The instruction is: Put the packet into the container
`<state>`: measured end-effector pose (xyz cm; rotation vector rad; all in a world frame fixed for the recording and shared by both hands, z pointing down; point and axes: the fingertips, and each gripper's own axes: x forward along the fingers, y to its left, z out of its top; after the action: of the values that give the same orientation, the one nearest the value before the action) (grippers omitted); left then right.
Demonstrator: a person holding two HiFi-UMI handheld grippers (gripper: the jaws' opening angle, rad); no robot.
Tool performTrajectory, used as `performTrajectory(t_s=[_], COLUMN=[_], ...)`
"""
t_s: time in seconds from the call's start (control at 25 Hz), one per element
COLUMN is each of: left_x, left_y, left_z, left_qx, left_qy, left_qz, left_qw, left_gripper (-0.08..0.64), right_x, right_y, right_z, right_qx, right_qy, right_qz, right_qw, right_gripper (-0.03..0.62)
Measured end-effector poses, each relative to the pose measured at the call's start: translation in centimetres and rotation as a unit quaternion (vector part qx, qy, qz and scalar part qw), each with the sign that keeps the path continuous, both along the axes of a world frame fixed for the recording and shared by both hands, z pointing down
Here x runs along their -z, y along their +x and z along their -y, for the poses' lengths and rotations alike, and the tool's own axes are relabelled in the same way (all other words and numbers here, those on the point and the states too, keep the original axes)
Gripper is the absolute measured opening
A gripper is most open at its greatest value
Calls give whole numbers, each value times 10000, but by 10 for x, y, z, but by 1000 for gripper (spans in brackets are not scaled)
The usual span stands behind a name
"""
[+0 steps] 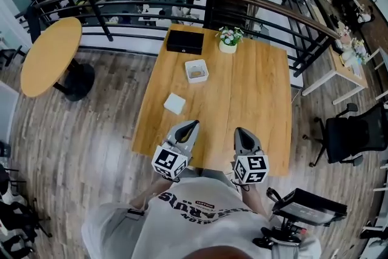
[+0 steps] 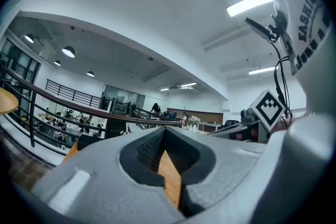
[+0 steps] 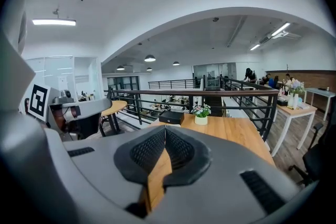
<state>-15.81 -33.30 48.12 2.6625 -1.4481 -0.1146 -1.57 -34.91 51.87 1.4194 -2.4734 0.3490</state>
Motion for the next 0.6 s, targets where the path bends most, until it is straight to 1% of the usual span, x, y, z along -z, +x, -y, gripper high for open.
performTrajectory(t_s=[0.08,0.2,0.28,0.36,0.44,0.6], left_x=[5,10,12,15,17,14], left_y=[6,11,18,26,31,33], left_z=[-1,-4,-2,0,2,8], left_qx=[106,278,267,175,144,182], left_qy=[-7,-93,-145,-114,-52,-45], left_qz=[0,-103,-156,-157,-93,29], left_qw=[9999,9995,9994,9997,9998,9998], left_gripper=[-2,-2,-2,-2,-2,-2], right_x=[4,14,16,16,13,6], right_y=[4,12,20,27,33,42], right_z=[3,3,6,9,12,13], right_qx=[75,161,148,99,31,-65], right_qy=[26,148,207,265,299,195], right_qz=[48,118,147,177,206,300], right_qw=[10000,9997,9996,9994,9993,9993], right_gripper=[9,9,9,9,9,9])
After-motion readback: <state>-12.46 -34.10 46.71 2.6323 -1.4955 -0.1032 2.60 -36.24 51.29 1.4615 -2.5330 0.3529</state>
